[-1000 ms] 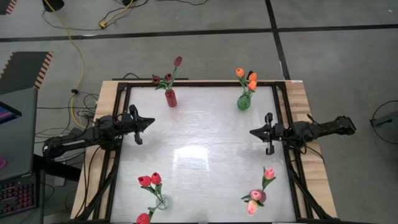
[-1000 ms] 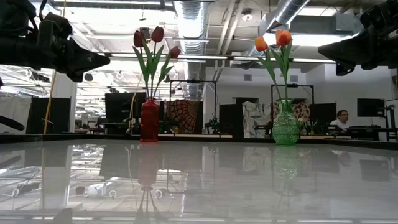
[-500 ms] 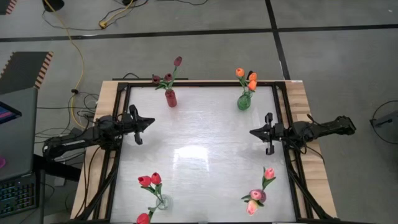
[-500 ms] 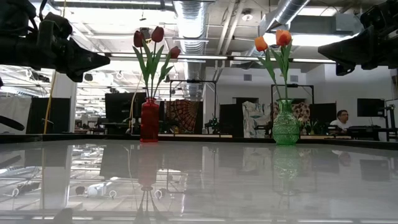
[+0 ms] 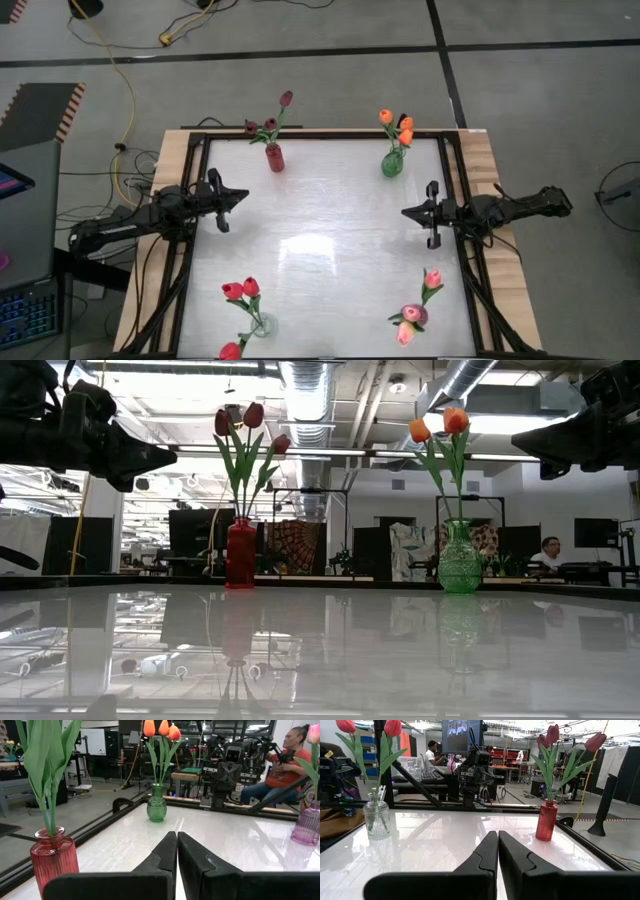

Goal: Sort flowers into vase by color
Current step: Return to Home Position

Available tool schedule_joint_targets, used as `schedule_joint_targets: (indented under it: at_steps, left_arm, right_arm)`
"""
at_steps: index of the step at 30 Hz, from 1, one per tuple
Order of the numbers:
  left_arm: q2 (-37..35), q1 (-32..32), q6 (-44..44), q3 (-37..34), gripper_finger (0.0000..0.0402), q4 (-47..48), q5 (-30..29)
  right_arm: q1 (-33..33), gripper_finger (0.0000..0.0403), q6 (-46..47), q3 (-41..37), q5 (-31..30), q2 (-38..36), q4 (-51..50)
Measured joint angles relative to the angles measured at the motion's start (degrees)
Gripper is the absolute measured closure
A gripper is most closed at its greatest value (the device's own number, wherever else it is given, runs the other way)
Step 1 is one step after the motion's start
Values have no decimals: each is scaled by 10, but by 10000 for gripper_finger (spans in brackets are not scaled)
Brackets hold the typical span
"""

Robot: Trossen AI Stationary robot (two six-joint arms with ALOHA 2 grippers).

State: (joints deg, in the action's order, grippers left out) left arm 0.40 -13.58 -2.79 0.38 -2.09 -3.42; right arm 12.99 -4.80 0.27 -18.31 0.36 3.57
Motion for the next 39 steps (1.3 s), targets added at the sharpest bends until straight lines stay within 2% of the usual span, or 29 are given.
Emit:
schedule_joint_targets:
  at_steps: [21,26,29,39]
  left_arm:
    - [0,0,0,0,401,0,0]
    - [-1,115,0,9,402,11,-78]
    - [0,156,0,10,402,17,-73]
    - [0,183,0,12,401,26,-48]
  right_arm:
    - [0,360,-2,0,0,0,0]
    - [0,360,-2,0,0,0,0]
    - [0,360,-2,0,0,0,0]
    - [0,360,-2,0,0,0,0]
